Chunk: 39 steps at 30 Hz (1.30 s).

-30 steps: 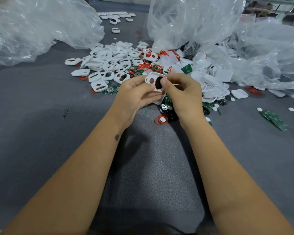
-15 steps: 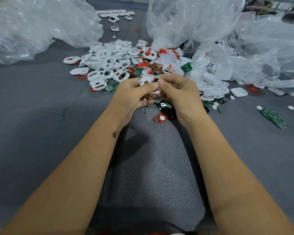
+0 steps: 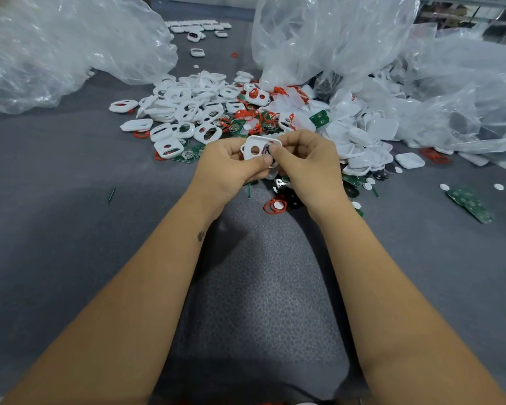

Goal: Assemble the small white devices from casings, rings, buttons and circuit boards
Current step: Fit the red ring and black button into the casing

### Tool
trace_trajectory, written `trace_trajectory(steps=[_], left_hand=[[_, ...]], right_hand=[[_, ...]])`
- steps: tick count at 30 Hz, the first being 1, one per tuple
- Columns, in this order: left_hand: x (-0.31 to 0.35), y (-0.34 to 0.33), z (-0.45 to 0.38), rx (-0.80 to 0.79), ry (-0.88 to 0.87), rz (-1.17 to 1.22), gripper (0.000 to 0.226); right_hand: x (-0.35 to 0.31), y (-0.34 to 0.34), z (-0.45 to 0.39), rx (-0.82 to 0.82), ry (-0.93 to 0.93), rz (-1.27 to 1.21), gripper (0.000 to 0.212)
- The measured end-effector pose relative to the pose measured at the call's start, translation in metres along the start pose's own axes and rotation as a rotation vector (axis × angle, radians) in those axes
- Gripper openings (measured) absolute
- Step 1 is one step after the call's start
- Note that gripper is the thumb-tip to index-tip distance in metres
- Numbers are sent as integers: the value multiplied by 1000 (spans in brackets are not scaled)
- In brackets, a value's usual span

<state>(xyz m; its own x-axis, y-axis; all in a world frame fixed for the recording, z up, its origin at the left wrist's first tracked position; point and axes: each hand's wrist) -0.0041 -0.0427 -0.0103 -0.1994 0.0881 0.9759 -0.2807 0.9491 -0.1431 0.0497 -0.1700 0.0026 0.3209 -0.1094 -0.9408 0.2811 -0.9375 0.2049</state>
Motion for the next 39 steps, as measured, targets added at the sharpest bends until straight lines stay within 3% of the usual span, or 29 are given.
trace_trajectory(steps=[5,9,17,22,26,33,39], left_hand=[[-2,0,-2,60,-37,-14,19],[-1,0,-4,78,31,62,12],[5,-3,-2,69,115,94,21],[7,-4,-1,41,143,124,23],[7,-4,-1,14,125,93,20],[4,-5,1,24,37,16,22],[3,-4,2,21,-23,-17,20]], right_hand=[[-2,1,0,-64,-21,-79,15],[-1,3,0,-80,-43,-95,15],[-2,3,1,-162,-44,-53,17],[-4,3,2,-131,-42,-21,26],[-3,4,1,-90,-64,39,12],[-6,4,4,-49,-52,-38,21],[-8,5,6,-33,-39,-61,11]])
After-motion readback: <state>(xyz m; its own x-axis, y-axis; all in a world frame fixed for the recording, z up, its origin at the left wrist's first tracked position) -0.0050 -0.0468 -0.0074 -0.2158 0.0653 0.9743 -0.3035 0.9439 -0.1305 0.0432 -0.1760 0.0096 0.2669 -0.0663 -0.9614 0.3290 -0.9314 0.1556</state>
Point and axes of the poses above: each hand's wrist, its own z-axis away from the middle knuckle, its own y-axis out of the back of the hand, x = y × z, and after that the axes turned 2 degrees about z, right-handed
